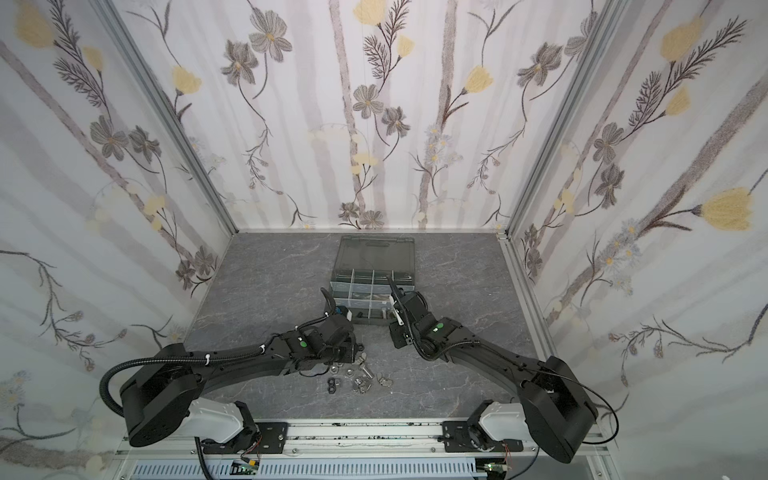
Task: Sort the screws and nuts into containers
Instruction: 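Reach the left gripper into the pile and grasp a silver bolt, then lift the silver bolt with the left gripper over the box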
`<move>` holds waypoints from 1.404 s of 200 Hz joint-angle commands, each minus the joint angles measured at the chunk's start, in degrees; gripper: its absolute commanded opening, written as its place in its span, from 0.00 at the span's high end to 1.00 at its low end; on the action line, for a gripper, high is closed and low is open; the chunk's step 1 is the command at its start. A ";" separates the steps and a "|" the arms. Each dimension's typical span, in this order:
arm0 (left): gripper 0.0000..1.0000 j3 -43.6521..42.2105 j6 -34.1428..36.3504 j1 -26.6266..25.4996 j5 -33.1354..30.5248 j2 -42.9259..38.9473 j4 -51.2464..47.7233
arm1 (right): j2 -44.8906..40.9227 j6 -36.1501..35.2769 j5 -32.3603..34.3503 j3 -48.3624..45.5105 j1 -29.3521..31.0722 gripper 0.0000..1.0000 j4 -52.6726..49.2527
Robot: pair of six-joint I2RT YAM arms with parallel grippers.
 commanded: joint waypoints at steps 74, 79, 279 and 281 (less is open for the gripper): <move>0.76 2.49 1.08 -7.15 1.63 7.31 -0.24 | -2.71 0.55 1.08 -3.50 -1.76 0.61 1.63; 0.76 2.39 0.95 -7.16 1.57 7.29 -0.26 | -2.71 0.56 1.01 -3.62 -1.83 0.61 1.64; 0.94 2.94 -0.47 -7.78 -1.56 7.74 -1.82 | -2.80 0.92 1.17 -4.11 -2.03 0.61 2.07; 0.94 2.99 -0.47 -7.78 -1.57 7.66 -1.82 | -2.90 0.92 1.20 -4.11 -2.03 0.61 2.05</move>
